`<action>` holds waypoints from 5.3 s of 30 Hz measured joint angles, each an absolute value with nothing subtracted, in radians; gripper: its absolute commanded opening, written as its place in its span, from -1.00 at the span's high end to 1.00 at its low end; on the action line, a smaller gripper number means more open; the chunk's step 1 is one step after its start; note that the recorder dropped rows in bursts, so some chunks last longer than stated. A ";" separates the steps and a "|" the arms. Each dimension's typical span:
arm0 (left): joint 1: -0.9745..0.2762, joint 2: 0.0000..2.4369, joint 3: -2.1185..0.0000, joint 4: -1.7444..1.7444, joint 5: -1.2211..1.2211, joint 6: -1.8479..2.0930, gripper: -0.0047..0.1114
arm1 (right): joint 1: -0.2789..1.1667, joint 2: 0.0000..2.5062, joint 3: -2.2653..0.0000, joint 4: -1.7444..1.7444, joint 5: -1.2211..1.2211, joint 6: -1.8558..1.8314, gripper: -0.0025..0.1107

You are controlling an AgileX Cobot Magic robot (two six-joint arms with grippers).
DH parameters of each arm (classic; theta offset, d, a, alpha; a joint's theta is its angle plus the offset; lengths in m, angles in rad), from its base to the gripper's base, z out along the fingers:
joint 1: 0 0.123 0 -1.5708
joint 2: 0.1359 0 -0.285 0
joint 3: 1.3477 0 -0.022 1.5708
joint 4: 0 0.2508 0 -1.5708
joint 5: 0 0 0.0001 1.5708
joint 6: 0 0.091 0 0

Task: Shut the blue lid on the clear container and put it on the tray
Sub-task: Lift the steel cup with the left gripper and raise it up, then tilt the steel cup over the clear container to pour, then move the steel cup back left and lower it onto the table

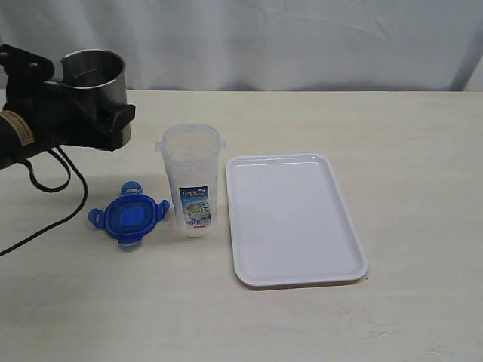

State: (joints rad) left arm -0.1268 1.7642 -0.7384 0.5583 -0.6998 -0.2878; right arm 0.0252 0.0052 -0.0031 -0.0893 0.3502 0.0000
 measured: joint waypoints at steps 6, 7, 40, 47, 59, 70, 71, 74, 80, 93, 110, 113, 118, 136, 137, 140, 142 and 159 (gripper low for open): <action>-0.186 1.764 -0.777 0.565 -0.681 -0.288 0.92 | 0.025 0.005 -0.003 -0.089 0.350 0.000 0.88; -0.194 1.764 -0.779 0.565 -0.681 -0.286 0.92 | 0.025 0.005 -0.003 -0.089 0.350 0.000 0.88; -0.208 1.764 -0.781 0.689 -0.695 -0.096 0.92 | 0.025 0.005 -0.003 -0.089 0.350 0.000 0.88; -0.208 1.764 -0.781 0.689 -0.696 -0.034 0.92 | 0.025 0.005 -0.003 -0.089 0.350 0.000 0.88; -0.208 1.764 -0.781 0.704 -0.704 0.097 0.92 | 0.025 0.005 -0.003 -0.089 0.350 0.000 0.88; -0.208 1.764 -0.781 0.710 -0.704 0.185 0.92 | 0.025 0.005 -0.003 -0.089 0.350 0.000 0.88; -0.208 1.764 -0.781 0.710 -0.704 0.191 0.92 | 0.025 0.005 -0.003 -0.089 0.350 0.000 0.88; -0.208 1.764 -0.781 0.710 -0.704 0.222 0.92 | 0.025 0.005 -0.003 -0.089 0.350 0.000 0.88; -0.208 1.764 -0.781 0.711 -0.704 0.284 0.92 | 0.025 0.005 -0.003 -0.089 0.350 0.000 0.88; -0.208 1.764 -0.781 0.711 -0.706 0.335 0.92 | 0.025 0.005 -0.003 -0.089 0.350 0.000 0.88; -0.208 1.764 -0.781 0.717 -0.712 0.420 0.92 | 0.025 0.005 -0.003 -0.089 0.350 0.000 0.88; -0.208 1.764 -0.781 0.717 -0.712 0.424 0.92 | 0.025 0.005 -0.003 -0.089 0.350 0.000 0.88; -0.208 1.764 -0.781 0.717 -0.712 0.424 0.92 | 0.025 0.005 -0.003 -0.089 0.350 0.000 0.88; -0.208 1.764 -0.781 0.717 -0.712 0.428 0.92 | 0.025 0.005 -0.003 -0.089 0.350 0.000 0.88; -0.208 1.764 -0.781 0.717 -0.712 0.425 0.92 | 0.025 0.005 -0.003 -0.089 0.350 0.000 0.88; -0.208 1.764 -0.781 0.717 -0.703 0.367 0.92 | 0.025 0.005 -0.003 -0.089 0.350 0.000 0.88; -0.208 1.764 -0.781 0.717 -0.690 0.270 0.92 | 0.025 0.005 -0.003 -0.089 0.350 0.000 0.88; -0.184 1.811 -0.791 0.532 -0.674 -0.152 0.92 | 0.025 0.005 -0.003 -0.089 0.350 0.000 0.88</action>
State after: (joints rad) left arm -0.1835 1.8108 -0.7912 0.5319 -0.6736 -0.1519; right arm 0.0252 0.0052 -0.0031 -0.0893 0.3502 0.0000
